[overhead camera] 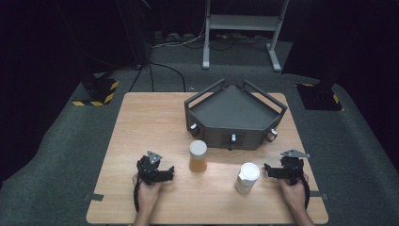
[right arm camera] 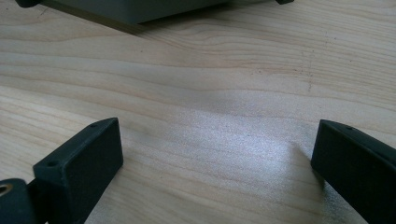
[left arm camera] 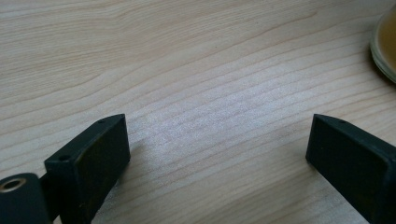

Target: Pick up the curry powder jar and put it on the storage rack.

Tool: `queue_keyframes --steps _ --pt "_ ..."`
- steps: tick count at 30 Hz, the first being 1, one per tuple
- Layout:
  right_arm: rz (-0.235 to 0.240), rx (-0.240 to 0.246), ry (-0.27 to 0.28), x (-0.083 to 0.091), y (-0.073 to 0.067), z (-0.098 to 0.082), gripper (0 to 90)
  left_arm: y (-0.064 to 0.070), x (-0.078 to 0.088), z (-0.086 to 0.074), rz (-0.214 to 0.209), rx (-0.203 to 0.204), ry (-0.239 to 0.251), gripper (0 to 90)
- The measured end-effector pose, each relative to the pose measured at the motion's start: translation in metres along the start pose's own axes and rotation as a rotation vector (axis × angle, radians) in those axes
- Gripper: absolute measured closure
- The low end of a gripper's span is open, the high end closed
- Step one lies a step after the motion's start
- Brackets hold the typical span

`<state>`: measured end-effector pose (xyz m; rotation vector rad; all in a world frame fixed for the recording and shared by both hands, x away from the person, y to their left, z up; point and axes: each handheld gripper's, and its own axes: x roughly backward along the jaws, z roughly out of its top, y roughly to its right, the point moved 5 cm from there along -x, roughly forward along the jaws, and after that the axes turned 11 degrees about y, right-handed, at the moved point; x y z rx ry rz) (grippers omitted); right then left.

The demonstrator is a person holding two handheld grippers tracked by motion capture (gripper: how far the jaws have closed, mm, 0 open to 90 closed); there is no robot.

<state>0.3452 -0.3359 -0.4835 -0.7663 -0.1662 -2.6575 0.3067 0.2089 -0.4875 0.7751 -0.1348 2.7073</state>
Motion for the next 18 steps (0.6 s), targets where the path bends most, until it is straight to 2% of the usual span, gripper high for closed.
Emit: queue_keyframes --steps 11,18 --pt "0.0 -0.002 0.0 0.0001 0.0002 0.0 1.7 0.0 -0.0002 0.0004 -0.001 0.0 -0.003 6.0" --pt "0.0 -0.002 0.001 0.0 0.0002 0.0 1.7 0.0016 -0.0033 0.0033 -0.007 -0.007 -0.02 0.5"
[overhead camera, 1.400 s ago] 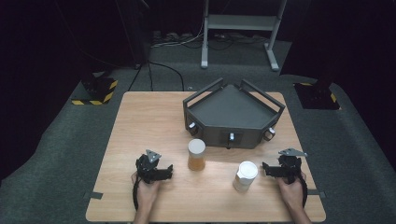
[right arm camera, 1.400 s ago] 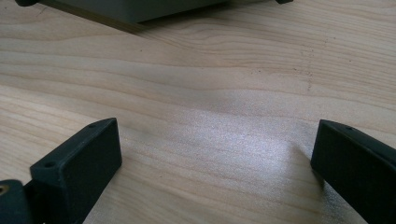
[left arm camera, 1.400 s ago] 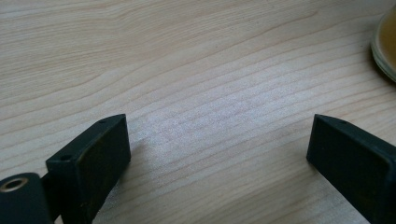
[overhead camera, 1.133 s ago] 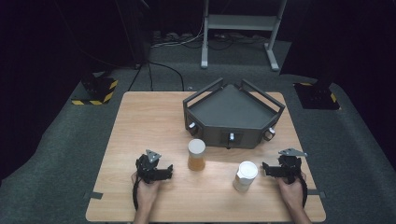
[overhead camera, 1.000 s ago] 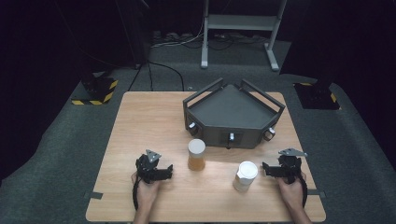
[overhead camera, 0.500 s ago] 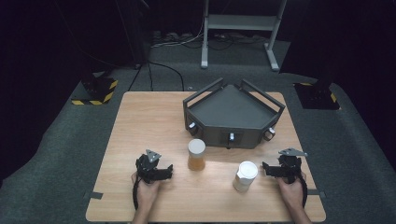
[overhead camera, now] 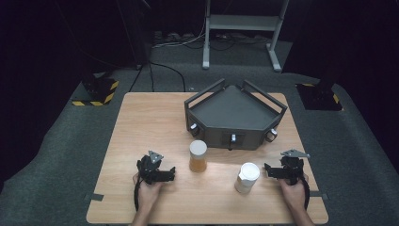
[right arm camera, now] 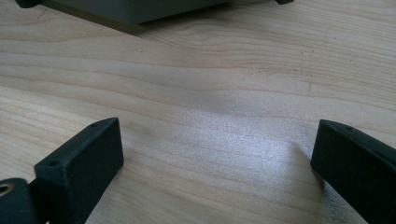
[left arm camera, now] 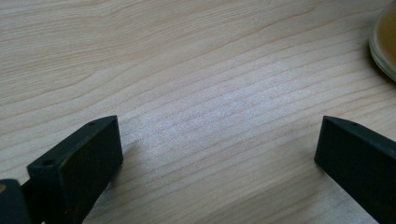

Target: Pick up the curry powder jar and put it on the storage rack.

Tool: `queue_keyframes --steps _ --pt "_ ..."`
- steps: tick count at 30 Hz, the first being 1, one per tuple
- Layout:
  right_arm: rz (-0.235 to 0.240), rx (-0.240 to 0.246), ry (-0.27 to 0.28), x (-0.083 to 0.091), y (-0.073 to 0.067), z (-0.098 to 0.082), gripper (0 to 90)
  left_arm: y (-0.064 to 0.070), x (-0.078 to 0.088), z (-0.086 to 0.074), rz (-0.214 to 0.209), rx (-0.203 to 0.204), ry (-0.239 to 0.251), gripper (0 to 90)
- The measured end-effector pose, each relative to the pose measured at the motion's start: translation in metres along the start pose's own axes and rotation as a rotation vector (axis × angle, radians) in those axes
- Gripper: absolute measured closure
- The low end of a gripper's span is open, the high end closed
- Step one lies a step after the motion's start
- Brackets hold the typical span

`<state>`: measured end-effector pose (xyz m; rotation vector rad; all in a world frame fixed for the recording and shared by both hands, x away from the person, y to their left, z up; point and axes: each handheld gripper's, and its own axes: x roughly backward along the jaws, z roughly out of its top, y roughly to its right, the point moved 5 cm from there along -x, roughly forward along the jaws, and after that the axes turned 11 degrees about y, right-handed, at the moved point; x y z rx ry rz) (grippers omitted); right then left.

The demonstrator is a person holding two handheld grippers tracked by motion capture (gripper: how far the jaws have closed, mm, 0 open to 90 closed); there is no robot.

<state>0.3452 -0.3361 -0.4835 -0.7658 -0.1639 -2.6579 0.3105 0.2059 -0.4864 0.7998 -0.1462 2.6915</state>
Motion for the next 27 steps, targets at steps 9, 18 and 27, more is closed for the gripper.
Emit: queue_keyframes --steps 9,18,27 --pt "-0.001 -0.001 0.0 0.0 0.0 0.0 2.0 0.001 0.0 0.001 -0.001 0.003 -0.002 0.4" --pt "-0.002 -0.001 0.001 0.0 0.0 0.0 2.1 0.005 0.011 0.006 -0.036 -0.022 0.023 0.5" --pt "-0.001 -0.001 0.001 0.0 0.0 0.0 2.1 0.018 0.016 0.008 -0.12 -0.054 0.049 0.5"
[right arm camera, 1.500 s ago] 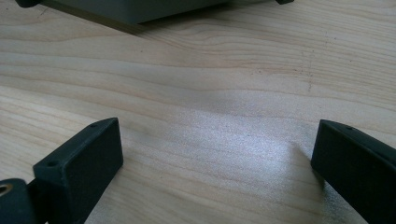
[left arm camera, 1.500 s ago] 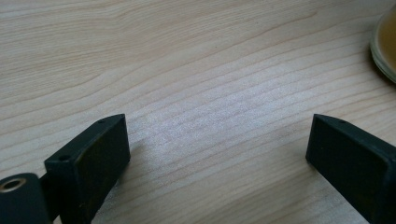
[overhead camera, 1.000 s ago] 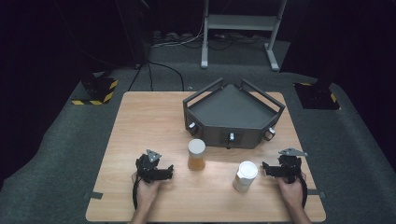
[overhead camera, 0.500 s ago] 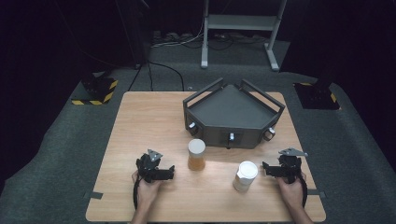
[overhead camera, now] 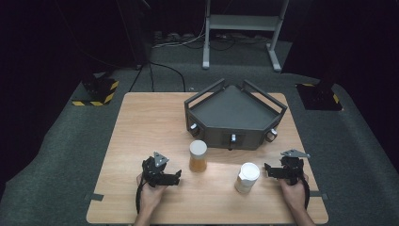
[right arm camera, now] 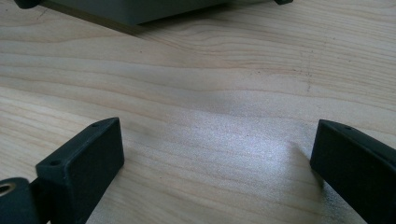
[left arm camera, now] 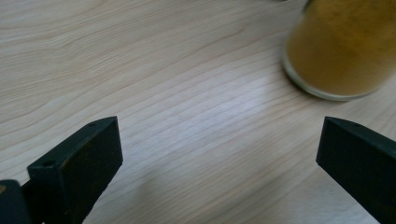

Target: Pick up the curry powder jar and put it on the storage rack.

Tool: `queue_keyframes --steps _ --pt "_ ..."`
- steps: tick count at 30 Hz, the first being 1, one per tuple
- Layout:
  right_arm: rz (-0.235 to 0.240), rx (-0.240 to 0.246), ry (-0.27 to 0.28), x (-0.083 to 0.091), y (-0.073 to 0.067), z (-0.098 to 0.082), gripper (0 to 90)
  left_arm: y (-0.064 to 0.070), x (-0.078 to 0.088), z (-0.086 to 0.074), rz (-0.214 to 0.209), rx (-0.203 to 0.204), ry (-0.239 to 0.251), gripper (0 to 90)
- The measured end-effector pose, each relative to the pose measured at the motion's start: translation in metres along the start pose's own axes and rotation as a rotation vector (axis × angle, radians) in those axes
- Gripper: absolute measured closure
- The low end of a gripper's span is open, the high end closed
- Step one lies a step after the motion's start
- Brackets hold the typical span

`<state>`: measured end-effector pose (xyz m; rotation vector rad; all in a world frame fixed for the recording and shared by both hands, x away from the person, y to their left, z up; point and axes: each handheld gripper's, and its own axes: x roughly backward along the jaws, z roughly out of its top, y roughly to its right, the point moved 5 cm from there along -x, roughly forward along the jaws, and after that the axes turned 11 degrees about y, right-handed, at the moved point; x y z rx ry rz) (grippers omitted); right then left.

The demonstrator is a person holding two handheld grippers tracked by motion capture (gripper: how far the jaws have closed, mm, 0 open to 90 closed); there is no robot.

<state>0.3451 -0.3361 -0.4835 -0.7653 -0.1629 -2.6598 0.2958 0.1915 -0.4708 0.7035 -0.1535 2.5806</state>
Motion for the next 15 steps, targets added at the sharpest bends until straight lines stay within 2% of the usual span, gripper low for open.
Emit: queue_keyframes --steps 4,5,6,8,15 --pt "0.0 0.0 0.0 0.0 0.0 0.0 2.2 0.01 -0.003 0.005 -0.044 -0.02 0.016 0.5" --pt "0.0 0.0 0.0 0.0 0.0 0.0 2.2 0.01 -0.003 0.005 -0.044 -0.02 0.016 0.5" --pt "0.0 0.0 0.0 0.0 0.0 0.0 2.1 0.014 -0.006 0.007 -0.066 -0.029 0.022 0.5" --pt "0.0 0.0 0.0 0.0 0.0 0.0 2.1 0.019 -0.01 0.01 -0.085 -0.039 0.025 0.5" --pt "0.0 0.0 0.0 0.0 0.0 0.0 2.2 0.032 -0.024 0.017 -0.123 -0.05 0.046 0.7"
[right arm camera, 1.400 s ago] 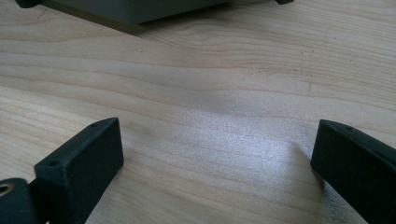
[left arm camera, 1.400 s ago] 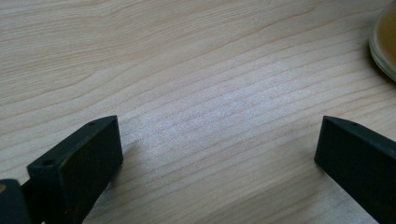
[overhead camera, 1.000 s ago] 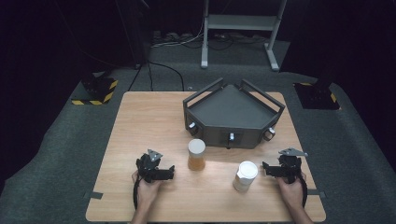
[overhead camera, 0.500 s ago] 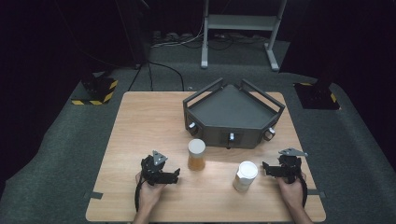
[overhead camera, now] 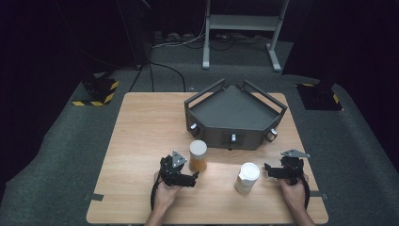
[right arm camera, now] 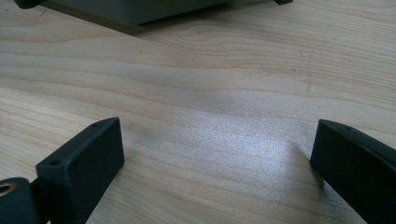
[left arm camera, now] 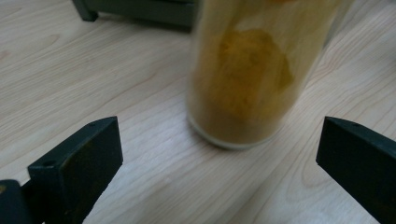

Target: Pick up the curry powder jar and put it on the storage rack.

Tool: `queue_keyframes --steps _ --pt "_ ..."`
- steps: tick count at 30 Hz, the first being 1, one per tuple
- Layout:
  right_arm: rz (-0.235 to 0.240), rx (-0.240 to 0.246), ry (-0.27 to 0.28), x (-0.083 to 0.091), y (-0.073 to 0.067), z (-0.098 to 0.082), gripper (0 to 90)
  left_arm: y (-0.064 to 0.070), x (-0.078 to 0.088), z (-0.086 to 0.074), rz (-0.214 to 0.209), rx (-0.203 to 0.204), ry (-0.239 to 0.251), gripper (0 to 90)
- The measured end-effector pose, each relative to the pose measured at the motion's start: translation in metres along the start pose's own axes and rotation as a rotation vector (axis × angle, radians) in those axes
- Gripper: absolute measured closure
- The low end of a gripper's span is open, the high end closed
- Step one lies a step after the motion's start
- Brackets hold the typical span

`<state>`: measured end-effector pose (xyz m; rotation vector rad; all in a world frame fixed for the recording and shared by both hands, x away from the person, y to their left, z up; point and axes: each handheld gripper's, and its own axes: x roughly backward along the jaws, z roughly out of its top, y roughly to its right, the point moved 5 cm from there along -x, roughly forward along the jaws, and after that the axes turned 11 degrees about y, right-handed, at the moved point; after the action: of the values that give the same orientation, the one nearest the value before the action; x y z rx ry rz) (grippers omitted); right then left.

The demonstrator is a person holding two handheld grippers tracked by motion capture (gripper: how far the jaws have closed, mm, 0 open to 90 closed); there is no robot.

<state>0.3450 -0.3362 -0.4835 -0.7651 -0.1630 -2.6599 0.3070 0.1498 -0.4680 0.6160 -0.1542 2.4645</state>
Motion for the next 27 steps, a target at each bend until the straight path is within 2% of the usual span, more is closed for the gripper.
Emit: queue_keyframes --steps 11,17,27 --pt "0.0 0.0 0.0 0.0 0.0 0.0 2.2 0.007 -0.015 0.008 -0.029 0.004 0.055 4.7" --pt "0.001 -0.001 0.001 0.0 0.0 0.0 2.3 0.009 -0.022 0.014 -0.025 0.016 0.08 9.9" --pt "0.002 -0.004 0.001 0.0 0.001 0.0 2.4 0.014 -0.029 0.018 -0.002 0.014 0.099 19.3"
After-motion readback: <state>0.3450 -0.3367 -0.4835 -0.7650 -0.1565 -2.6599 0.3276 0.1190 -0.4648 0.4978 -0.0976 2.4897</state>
